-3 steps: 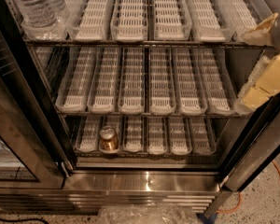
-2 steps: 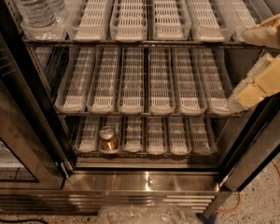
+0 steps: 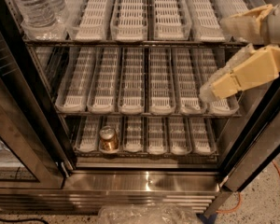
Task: Pick water bottle from top shelf of fridge
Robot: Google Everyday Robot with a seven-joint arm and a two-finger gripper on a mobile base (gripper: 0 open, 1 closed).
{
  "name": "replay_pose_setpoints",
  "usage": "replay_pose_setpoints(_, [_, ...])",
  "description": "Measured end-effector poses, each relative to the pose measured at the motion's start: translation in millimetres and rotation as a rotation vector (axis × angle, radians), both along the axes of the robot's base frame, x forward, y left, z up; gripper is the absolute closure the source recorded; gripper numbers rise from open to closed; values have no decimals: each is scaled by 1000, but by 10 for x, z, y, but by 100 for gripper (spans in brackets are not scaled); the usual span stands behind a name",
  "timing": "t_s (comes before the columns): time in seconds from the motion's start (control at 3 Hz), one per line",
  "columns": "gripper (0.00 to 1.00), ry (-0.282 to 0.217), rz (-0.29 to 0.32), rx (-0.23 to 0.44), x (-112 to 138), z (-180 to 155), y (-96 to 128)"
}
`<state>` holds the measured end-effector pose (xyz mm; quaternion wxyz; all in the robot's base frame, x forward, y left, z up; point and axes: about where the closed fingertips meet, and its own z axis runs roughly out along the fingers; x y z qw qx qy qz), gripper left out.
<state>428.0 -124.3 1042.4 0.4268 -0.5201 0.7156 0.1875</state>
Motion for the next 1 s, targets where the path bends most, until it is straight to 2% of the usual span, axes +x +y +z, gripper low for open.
replay_pose_setpoints(0.33, [0,-2,2,1,-10,6,30])
replay_pose_setpoints(0.67, [0,-31,-45,51,-13,4,156])
replay_pose_setpoints(1.0, [0,-116,-91,122,-247,-15,607])
